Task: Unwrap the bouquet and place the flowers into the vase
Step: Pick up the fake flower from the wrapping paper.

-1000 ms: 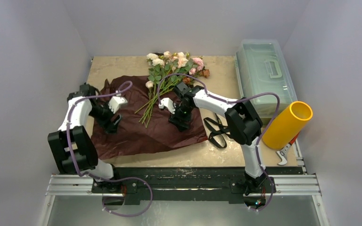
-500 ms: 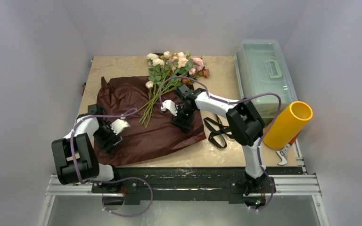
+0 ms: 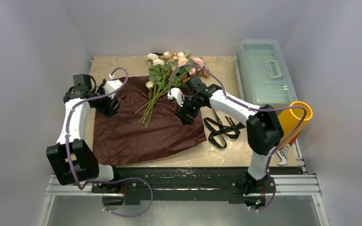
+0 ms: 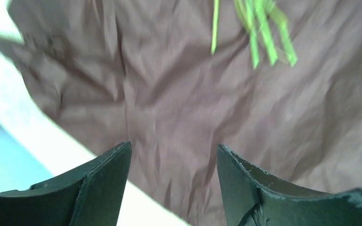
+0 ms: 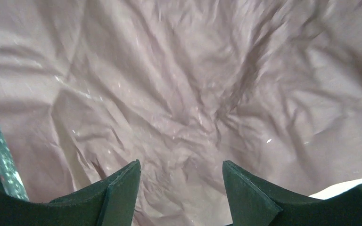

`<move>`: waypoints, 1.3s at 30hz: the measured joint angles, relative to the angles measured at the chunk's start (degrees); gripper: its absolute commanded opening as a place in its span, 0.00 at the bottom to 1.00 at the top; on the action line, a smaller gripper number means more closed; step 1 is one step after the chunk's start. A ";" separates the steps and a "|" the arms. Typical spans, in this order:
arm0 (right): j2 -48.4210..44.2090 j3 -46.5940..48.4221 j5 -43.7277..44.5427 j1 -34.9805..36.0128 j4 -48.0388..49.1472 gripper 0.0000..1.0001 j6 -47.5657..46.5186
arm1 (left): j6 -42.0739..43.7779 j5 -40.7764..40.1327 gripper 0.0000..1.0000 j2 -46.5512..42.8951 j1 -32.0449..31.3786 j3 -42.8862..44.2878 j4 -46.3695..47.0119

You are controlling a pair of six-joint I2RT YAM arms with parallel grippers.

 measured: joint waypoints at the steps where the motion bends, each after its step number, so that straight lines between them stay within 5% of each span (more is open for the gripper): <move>1: -1.36 0.22 -0.76 0.00 1.14 0.68 1.42 | -2.67 1.36 0.64 -0.22 -2.05 1.38 1.36; 11: -2.56 3.96 -3.58 -5.31 8.46 0.67 17.25 | -34.47 3.17 0.53 10.80 -23.23 8.57 25.44; 18: -2.19 5.25 -3.48 -12.87 10.19 0.68 26.12 | -50.16 -5.68 0.28 26.71 -32.02 18.32 35.30; 39: -4.17 5.20 -3.67 -12.79 10.47 0.68 28.94 | -54.21 -22.43 0.24 45.59 -35.17 28.61 35.34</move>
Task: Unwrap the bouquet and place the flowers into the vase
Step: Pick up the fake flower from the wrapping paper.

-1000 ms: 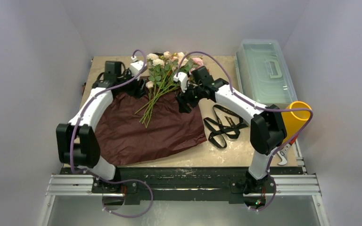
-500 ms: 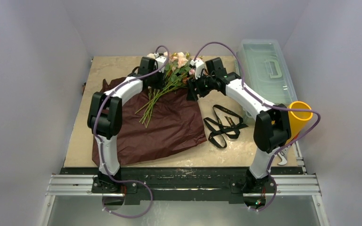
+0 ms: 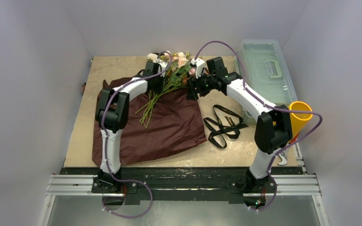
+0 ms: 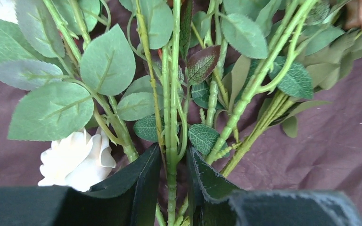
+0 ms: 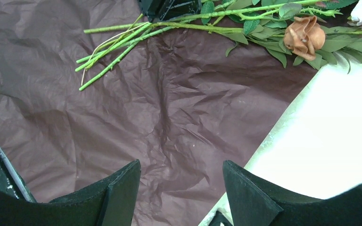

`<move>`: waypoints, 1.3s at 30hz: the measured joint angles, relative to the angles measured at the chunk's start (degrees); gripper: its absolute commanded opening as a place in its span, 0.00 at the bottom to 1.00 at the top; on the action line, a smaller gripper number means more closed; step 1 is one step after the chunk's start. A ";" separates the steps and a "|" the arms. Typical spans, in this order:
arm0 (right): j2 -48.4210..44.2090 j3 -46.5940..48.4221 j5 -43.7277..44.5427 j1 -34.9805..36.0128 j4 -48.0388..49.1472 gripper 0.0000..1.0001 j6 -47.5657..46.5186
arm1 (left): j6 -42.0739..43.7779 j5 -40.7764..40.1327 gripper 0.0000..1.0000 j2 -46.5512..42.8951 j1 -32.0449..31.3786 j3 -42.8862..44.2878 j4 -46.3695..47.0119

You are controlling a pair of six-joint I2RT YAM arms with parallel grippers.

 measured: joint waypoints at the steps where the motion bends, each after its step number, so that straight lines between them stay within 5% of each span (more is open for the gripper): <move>1: 0.00 0.00 -0.02 -0.02 0.00 0.68 0.00 | -0.02 -0.44 0.20 0.42 -0.07 0.00 -0.22; 7: 0.00 0.00 -0.26 -0.28 0.00 0.68 0.00 | -0.57 -1.55 0.00 0.96 -0.15 0.11 -0.61; 17: 0.00 0.00 -1.75 -0.44 0.00 0.68 0.00 | -4.63 0.20 0.00 -5.62 -0.15 -2.34 1.81; 27: -0.02 1.99 -5.05 -0.61 0.59 0.73 1.14 | -7.96 6.12 0.00 -19.63 -0.13 -14.34 18.45; 39: 0.66 9.62 -11.82 -1.62 17.62 0.93 19.50 | -13.62 17.53 0.00 -36.11 -0.13 -32.39 40.11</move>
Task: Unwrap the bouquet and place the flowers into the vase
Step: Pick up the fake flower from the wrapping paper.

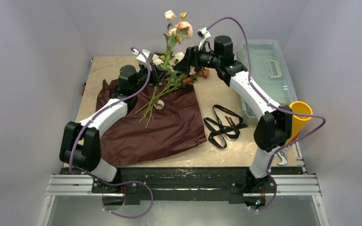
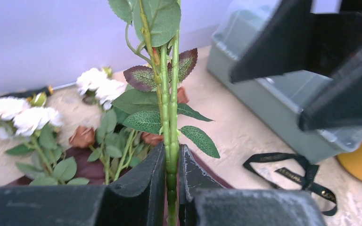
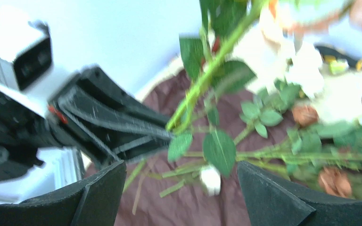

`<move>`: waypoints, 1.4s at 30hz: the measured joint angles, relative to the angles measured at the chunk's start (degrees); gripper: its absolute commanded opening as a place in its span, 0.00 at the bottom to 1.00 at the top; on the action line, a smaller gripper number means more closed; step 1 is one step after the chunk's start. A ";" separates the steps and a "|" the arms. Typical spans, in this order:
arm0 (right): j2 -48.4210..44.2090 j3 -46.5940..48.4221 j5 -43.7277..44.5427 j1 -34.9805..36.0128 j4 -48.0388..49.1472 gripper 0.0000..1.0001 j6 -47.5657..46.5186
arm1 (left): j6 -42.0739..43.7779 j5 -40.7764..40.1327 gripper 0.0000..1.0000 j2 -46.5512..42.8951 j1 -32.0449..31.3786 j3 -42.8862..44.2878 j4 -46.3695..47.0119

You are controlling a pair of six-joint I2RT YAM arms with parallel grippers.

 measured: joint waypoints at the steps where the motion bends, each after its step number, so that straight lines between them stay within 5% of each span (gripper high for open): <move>1: 0.63 1.38 -0.44 0.00 2.43 0.93 2.25 | -0.59 0.96 0.00 -0.81 0.00 -0.52 1.25; 4: 3.19 4.70 -1.90 0.00 10.43 0.91 9.18 | -1.84 3.87 0.00 -1.40 0.00 -0.59 4.52; 11: 8.48 5.92 -4.74 -0.15 23.10 0.70 23.28 | -4.17 9.84 0.00 -2.12 0.00 -0.61 5.18; 16: 9.42 5.73 -5.92 -0.26 25.53 0.25 28.30 | -4.55 11.61 0.00 -7.69 0.00 -3.08 5.46; 18: 8.55 5.68 -6.84 -0.02 25.97 0.00 29.05 | -4.55 11.54 0.14 -9.84 0.02 -4.46 5.44; 22: 5.44 5.68 -7.30 1.20 25.73 0.00 27.85 | -3.76 12.00 0.55 -11.41 0.02 -5.70 5.33; 28: 3.91 7.61 -5.44 -0.17 25.94 0.00 24.20 | 3.13 9.01 0.79 -15.02 0.55 -5.66 -0.50; 30: 4.00 8.74 -4.94 -0.44 25.81 0.00 23.61 | 4.33 8.41 0.95 -15.80 1.62 -5.62 -2.40; 39: -2.27 8.11 -2.67 -1.07 20.31 0.00 16.63 | 5.16 7.45 1.00 -18.36 11.23 -4.37 -9.35; 42: -7.52 5.49 -2.27 -1.36 19.02 0.00 14.97 | 5.86 12.00 0.92 -18.36 11.47 -4.33 -9.70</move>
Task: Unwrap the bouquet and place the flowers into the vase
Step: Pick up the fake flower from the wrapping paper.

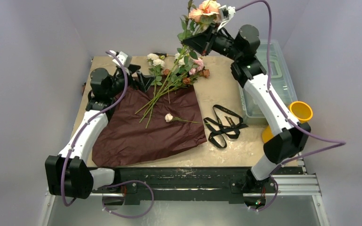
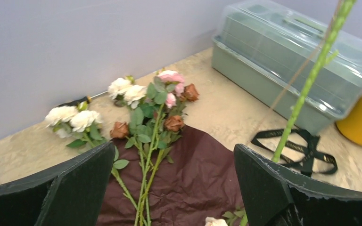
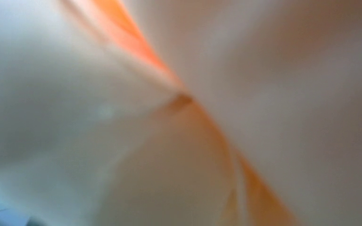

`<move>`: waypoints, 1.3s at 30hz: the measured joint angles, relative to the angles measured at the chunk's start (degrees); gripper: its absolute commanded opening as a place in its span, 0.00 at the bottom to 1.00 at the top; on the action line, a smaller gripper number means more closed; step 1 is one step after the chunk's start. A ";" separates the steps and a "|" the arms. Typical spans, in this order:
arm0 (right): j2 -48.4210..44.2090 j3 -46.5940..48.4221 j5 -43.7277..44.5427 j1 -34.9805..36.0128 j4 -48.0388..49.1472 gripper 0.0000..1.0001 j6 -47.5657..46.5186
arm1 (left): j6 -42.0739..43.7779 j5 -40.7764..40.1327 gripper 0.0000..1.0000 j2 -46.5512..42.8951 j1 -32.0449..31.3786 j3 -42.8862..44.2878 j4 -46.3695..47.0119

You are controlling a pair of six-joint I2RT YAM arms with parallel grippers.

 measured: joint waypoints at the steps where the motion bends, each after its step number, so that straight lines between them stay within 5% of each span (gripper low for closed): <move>1: -1.53 -0.81 0.28 0.00 -0.13 0.00 -0.48 | 0.48 2.23 0.88 0.00 0.00 0.00 -0.09; 6: -4.33 -3.13 1.40 0.00 -0.04 0.00 -1.09 | 1.81 12.79 0.69 0.00 -0.04 1.29 -1.53; 12: -0.35 -4.55 1.40 0.02 -0.42 0.00 0.00 | 4.28 20.13 0.65 -0.09 -0.07 6.49 -4.92; 24: 5.77 -5.07 0.98 3.13 -0.33 0.00 4.22 | 7.80 18.16 0.53 7.67 -4.85 9.29 -12.41; 27: 6.16 -5.07 0.85 3.54 0.11 0.00 4.81 | 9.42 17.55 0.41 9.31 -5.25 9.31 -16.02; 31: 7.32 -5.05 0.92 3.56 0.98 0.00 5.38 | 10.58 17.11 0.04 9.46 -5.38 9.31 -17.94; 35: 9.49 -4.92 0.94 3.39 2.45 0.00 5.92 | 10.93 16.48 0.00 9.46 -5.49 9.27 -19.23; 36: 10.08 -4.92 0.90 3.34 2.93 0.11 6.38 | 10.93 16.06 0.00 9.46 -5.46 9.25 -19.69; 37: 10.78 -4.90 0.92 3.34 3.43 0.46 6.80 | 10.88 15.56 0.00 9.46 -5.46 9.14 -20.13; 39: 12.24 -4.52 0.92 3.43 3.69 0.90 7.74 | 9.92 14.08 0.00 9.46 -5.33 8.55 -20.46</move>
